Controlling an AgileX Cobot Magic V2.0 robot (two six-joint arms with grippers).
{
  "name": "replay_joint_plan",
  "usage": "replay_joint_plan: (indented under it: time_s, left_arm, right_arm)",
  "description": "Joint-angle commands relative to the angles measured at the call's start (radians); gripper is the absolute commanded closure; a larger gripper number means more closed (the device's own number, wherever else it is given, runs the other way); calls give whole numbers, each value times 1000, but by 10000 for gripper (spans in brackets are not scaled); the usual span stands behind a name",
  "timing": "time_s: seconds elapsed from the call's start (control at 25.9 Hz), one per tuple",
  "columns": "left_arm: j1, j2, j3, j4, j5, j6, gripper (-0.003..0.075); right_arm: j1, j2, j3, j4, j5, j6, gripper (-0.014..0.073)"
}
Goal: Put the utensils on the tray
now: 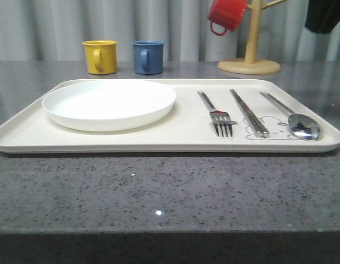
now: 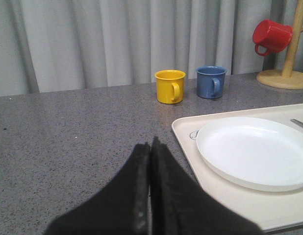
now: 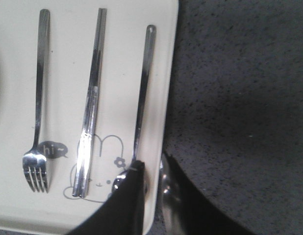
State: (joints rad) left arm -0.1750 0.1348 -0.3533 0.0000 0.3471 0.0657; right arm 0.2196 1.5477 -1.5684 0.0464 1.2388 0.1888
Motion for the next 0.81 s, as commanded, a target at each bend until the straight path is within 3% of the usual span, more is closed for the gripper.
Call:
replay_joint_plan:
  time_s: [0.0,0.27,0.42,0.77]
  left_arm:
    - [-1,11,-26,0,-83,-7,739]
    - [-1,11,-26,0,-83,-7,739]
    - [-1,11,-26,0,-83,-7,739]
    - [-1,11,-26,0,-83,-7,739]
  right_arm:
    - [-3,-105,-26,-46,23,-46,568]
    - [-3,-303,116,-46,-38,-89,701]
    - [-3,-446,270,-46,-115,-108,711]
    - [-3,-870,719,-57,-493,-131,711]
